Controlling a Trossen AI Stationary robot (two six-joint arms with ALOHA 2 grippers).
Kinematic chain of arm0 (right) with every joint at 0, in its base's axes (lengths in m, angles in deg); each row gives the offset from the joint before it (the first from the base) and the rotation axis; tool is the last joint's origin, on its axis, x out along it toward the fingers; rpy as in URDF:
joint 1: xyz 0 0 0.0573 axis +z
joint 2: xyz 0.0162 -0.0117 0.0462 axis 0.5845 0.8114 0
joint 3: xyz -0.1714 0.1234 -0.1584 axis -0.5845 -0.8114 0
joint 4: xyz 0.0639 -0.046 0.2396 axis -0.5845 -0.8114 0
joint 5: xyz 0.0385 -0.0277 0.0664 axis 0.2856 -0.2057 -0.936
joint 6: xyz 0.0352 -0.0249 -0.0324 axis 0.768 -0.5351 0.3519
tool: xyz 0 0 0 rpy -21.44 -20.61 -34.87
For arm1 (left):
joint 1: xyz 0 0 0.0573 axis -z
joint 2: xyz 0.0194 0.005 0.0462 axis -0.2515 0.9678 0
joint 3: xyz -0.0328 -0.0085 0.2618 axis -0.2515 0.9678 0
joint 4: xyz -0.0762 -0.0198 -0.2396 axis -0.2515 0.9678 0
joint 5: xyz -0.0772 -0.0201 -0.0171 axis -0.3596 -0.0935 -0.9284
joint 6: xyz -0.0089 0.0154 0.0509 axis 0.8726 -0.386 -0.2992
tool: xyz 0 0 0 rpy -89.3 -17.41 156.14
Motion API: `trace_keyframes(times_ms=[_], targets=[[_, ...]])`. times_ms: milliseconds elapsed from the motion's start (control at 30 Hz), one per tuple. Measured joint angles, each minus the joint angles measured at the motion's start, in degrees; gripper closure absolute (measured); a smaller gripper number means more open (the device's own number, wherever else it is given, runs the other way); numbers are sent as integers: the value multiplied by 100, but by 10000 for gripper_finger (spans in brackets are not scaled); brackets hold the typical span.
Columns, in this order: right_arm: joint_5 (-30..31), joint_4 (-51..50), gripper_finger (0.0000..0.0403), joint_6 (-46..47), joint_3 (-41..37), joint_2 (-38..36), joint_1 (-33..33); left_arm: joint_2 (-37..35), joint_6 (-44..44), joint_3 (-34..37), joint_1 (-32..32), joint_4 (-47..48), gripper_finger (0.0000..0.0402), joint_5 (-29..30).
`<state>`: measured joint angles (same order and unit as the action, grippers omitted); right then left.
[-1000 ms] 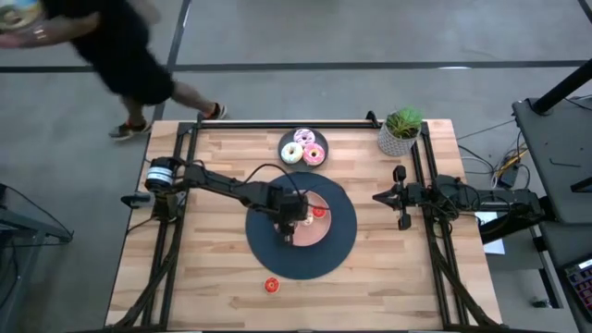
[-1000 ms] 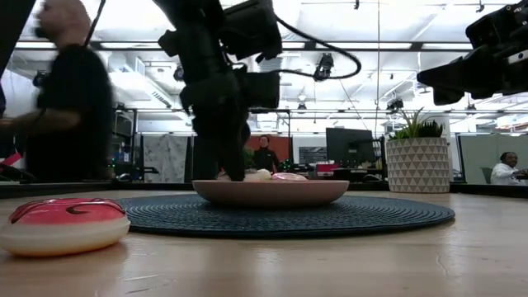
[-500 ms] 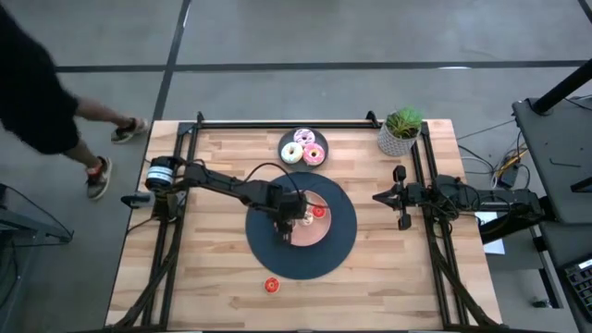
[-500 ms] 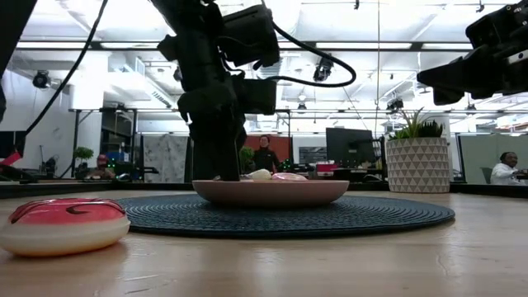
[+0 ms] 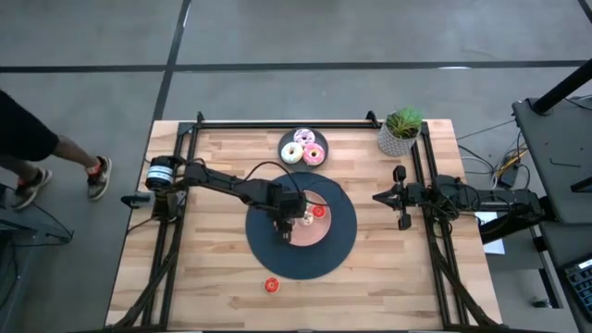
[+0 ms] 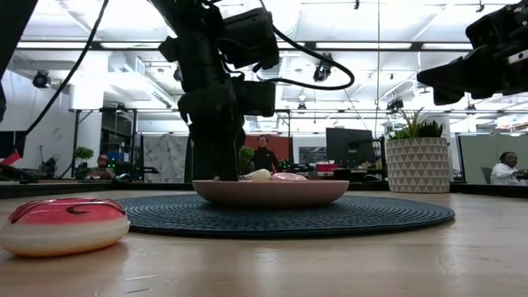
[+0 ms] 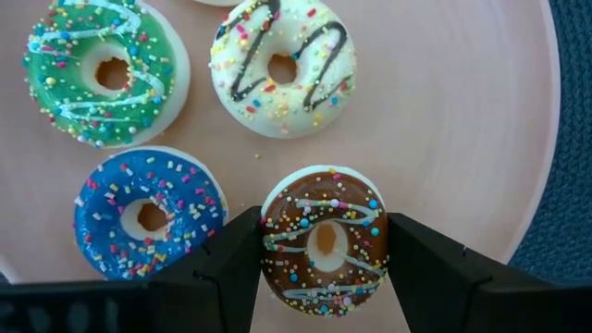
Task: Pick & Place donuts
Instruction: Put the small brown donut on the pink plate
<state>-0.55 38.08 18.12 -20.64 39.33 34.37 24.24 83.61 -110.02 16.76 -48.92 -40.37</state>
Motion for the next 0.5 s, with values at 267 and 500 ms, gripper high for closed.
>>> trace_keyframes(times_ms=[267, 500], targets=[[0, 0, 394, 0, 0, -1, -1, -2, 3, 2, -24, -3, 213, -161], [0, 2, 394, 0, 0, -2, -1, -2, 13, 2, -26, -2, 203, -168]])
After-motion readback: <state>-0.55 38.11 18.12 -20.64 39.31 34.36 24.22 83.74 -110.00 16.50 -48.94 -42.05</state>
